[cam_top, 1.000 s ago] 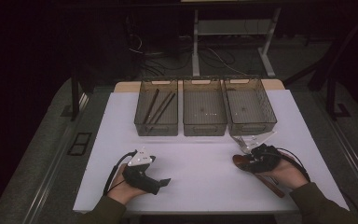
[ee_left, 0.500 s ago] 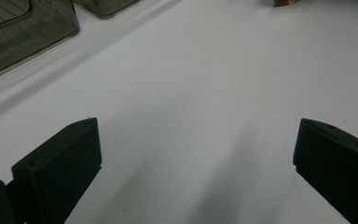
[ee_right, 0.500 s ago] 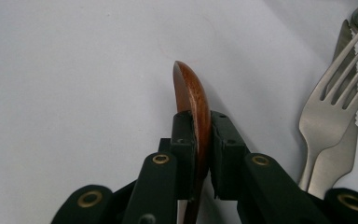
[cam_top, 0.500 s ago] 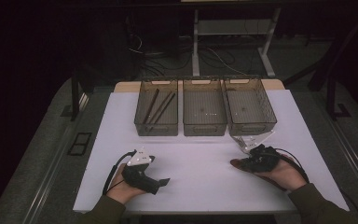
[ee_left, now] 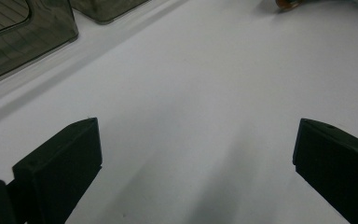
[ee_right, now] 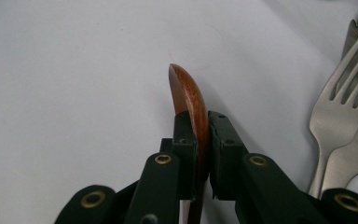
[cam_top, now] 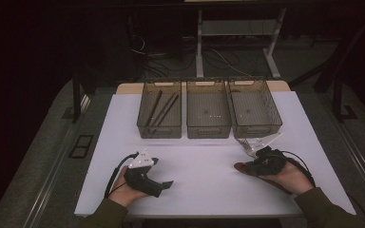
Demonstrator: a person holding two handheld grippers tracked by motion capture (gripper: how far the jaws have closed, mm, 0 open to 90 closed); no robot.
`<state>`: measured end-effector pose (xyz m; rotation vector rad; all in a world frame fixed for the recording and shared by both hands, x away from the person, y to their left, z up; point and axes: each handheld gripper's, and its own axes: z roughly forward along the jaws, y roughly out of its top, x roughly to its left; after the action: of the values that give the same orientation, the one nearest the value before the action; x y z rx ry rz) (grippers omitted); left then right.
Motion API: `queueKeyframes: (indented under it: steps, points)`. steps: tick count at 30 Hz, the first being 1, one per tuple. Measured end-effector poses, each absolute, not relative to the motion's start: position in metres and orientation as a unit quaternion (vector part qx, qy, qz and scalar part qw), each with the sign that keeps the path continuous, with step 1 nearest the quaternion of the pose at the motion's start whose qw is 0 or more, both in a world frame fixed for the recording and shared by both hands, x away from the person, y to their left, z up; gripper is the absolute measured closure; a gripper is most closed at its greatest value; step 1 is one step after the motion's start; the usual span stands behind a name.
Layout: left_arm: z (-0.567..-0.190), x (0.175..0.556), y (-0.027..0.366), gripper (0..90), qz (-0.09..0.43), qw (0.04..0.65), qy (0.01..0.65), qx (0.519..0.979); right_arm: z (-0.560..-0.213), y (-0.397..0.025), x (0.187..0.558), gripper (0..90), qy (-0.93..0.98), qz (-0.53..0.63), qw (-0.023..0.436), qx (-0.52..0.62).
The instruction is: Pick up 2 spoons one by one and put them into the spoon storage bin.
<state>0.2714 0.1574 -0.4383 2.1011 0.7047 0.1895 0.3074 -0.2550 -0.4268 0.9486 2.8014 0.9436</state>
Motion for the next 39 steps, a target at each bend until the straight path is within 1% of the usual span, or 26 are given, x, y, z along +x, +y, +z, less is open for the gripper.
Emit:
queueKeyframes:
  steps: [19,27,33,39]
  points:
    - [-0.440,0.278,0.160,0.2,0.077,0.455,0.267,0.846,-0.410,-0.260,0.309,81.5,0.876,0.349,0.018,0.332]
    - [-0.440,0.282,0.161,0.1,0.078,0.472,0.267,0.836,-0.397,-0.258,0.317,81.5,0.865,0.371,0.025,0.336]
    - [-0.438,0.282,0.162,0.0,0.074,0.478,0.281,0.829,-0.389,-0.254,0.323,81.5,0.859,0.381,0.033,0.339]
    - [-0.437,0.280,0.161,0.0,0.076,0.477,0.279,0.830,-0.383,-0.254,0.329,81.5,0.852,0.394,0.036,0.342]
